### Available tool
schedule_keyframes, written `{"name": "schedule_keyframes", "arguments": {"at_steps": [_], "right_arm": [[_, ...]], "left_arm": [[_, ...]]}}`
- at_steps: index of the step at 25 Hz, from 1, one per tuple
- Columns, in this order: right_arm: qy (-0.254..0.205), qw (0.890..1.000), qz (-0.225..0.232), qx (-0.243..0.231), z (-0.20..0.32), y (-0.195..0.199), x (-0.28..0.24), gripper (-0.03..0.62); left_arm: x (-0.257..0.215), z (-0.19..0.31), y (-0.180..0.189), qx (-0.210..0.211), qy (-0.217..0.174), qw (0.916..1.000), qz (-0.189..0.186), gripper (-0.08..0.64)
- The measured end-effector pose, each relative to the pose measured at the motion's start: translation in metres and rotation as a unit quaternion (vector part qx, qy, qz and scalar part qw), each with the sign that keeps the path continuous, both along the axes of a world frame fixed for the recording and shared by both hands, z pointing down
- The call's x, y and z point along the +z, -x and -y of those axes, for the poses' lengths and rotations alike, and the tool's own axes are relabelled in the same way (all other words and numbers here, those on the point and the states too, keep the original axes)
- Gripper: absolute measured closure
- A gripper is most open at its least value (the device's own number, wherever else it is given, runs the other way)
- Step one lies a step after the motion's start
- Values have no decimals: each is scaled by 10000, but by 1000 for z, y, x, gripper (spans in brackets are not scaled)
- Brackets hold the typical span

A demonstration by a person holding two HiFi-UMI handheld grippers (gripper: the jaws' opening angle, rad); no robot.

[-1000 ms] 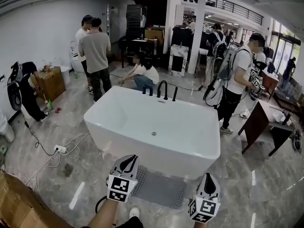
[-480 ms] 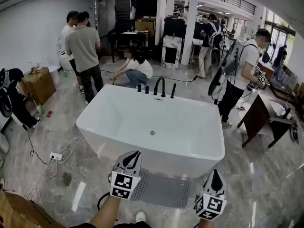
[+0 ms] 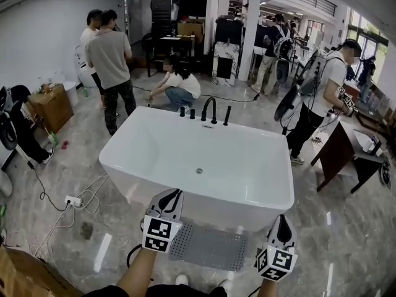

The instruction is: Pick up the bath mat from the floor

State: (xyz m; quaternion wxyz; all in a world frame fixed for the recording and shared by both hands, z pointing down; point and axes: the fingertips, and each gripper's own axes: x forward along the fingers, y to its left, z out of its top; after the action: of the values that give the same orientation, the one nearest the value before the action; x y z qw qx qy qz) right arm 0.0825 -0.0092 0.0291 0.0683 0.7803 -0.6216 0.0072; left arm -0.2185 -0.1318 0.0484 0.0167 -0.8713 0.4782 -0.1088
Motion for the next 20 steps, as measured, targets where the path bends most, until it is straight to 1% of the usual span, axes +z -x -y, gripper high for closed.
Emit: {"name": "schedule_keyframes", "arguments": {"at_steps": [5, 10, 12, 16, 20], "right_arm": [[-32, 9998, -40, -197, 8, -29, -5, 571], [-21, 9992, 41, -401, 10, -55, -4, 571], [-15, 9990, 45, -442, 10, -63, -1, 571], [56, 9991, 4, -409, 5, -72, 7, 571], [218, 9993, 107, -267, -1, -70, 20, 571]], "left_arm": [[-7, 0, -21, -237, -82, 9996, -99, 541], [-15, -10, -51, -299, -161, 9994, 26, 541], [-13, -12, -59, -336, -175, 9993, 23, 541], [-3, -10, -70, -282, -145, 9995, 18, 541], [9, -7, -69, -141, -7, 9998, 152, 541]]}}
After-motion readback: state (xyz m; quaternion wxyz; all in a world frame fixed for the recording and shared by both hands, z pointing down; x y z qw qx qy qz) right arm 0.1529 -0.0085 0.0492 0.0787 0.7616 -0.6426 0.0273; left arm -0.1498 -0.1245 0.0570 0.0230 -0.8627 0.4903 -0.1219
